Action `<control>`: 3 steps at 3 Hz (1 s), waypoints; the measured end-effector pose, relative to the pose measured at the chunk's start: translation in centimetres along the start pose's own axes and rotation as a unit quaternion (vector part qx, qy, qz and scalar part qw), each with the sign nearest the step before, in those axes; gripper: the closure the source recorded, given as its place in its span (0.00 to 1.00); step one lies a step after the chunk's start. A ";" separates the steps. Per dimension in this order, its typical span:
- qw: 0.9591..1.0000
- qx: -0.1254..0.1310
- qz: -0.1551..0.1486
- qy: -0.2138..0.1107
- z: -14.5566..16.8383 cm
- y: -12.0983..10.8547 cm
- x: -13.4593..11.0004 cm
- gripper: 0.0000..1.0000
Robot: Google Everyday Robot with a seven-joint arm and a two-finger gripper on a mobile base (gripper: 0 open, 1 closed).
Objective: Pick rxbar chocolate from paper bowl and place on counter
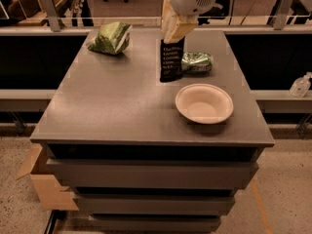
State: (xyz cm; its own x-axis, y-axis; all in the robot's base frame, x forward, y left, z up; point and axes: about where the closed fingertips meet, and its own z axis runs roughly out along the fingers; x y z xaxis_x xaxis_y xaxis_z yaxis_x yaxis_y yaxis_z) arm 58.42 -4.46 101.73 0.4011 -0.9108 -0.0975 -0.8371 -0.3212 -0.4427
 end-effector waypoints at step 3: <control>0.996 -0.050 -0.031 -0.062 2.5 -1.5 -8.6 1.00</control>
Offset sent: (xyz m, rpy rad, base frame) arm -0.0188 0.0933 -0.0020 0.0181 0.1225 0.1461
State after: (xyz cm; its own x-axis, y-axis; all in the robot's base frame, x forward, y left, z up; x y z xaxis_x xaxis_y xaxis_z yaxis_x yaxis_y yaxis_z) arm 57.13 4.49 101.01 0.4915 -0.8511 -0.1846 -0.8394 -0.4065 -0.3608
